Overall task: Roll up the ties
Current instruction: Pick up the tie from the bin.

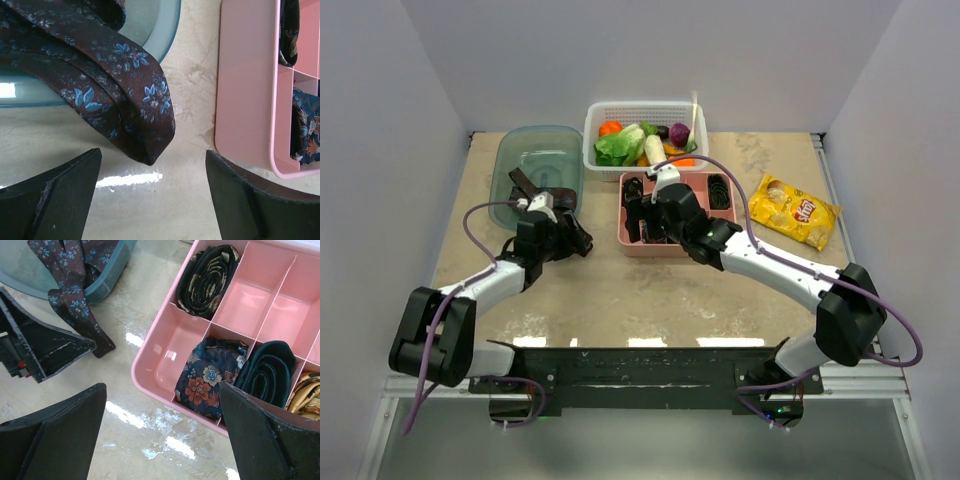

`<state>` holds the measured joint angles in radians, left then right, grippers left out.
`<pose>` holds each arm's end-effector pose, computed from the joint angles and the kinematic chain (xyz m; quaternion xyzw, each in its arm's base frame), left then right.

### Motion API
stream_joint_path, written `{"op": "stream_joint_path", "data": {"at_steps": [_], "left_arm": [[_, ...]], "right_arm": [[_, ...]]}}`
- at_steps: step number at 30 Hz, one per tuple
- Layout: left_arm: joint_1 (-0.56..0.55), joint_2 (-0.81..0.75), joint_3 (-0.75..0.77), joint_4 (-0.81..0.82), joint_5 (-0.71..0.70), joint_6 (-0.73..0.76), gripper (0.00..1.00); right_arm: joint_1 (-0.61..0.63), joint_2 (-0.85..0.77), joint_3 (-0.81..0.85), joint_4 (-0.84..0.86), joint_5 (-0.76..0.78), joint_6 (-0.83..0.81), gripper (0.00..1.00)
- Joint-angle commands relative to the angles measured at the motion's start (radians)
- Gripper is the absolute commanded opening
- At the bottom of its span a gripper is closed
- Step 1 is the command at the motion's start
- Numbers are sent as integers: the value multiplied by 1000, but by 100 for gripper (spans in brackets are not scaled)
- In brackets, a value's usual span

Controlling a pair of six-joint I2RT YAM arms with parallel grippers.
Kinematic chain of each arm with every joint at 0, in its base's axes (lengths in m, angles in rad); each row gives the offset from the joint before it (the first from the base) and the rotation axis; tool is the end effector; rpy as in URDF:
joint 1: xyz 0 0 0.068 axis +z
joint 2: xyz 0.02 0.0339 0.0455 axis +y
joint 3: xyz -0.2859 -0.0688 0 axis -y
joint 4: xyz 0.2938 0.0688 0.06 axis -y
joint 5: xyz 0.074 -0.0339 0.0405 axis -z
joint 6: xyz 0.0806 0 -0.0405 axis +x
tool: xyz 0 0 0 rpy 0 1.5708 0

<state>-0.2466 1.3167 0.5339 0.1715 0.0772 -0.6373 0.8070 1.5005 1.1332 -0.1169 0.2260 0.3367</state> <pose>0.3138 -0.0854 0.1370 -0.1546 0.8730 -0.2282 0.4023 0.3109 0.2986 0.2782 -0.1415 0.8407 0.1968 0.4842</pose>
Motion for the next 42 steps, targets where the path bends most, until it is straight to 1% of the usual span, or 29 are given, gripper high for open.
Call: {"op": "stream_joint_path", "data": {"at_steps": [1,2,4,5,7,8,10,11,13,14,16,17,19,20,23,26,28,30,31,33,34,35,37,42], "left_arm": [[7,64,61,112,30,-4,85],[7,73,63,123,32,-4,80],[7,93,61,137,30,4,76],[7,96,57,152,30,5,73],[7,101,46,172,19,17,65],[7,102,44,175,13,24,59],[7,99,44,178,-5,39,54],[7,99,43,180,-11,45,46],[7,98,49,178,-17,59,40],[7,93,49,180,-17,63,35],[7,81,51,180,-11,74,30],[7,78,51,180,-8,77,25],[7,55,52,172,-1,83,22],[7,47,54,169,-1,87,16],[7,10,52,155,18,96,9],[7,-33,40,145,61,99,6],[9,-74,32,134,98,97,5],[7,-124,23,120,133,96,1],[7,-141,23,94,142,97,0],[7,-196,23,63,166,100,0],[7,-217,24,30,173,106,0],[7,-238,24,11,177,111,0],[7,-304,23,-47,180,114,0],[7,-465,9,-128,193,94,0]], "right_arm": [[6,-2,62,-16,29,-8,99],[6,-2,63,-17,29,-10,99],[6,0,65,-17,24,-11,99],[8,3,66,-18,24,-13,99],[6,7,66,-18,16,-8,99],[6,10,69,-18,13,-8,99],[6,15,74,-20,1,-7,99],[6,20,76,-21,-1,-7,99],[6,24,80,-21,-10,-7,99],[6,27,82,-24,-11,-7,99],[6,30,86,-23,-17,-7,99],[6,32,89,-27,-22,-7,99],[8,35,94,-27,-28,-7,99],[6,36,96,-27,-33,-7,99],[6,37,96,-27,-42,-7,99],[8,35,99,-18,-71,-5,99],[6,36,103,-4,-117,-5,99],[6,38,111,14,-152,-5,99],[6,43,120,22,-201,-5,99],[6,52,135,37,-243,-7,99],[8,58,154,39,-298,-2,99],[4,69,161,52,-316,7,99],[4,82,197,59,-371,39,99],[4,158,249,112,-511,117,99]]}}
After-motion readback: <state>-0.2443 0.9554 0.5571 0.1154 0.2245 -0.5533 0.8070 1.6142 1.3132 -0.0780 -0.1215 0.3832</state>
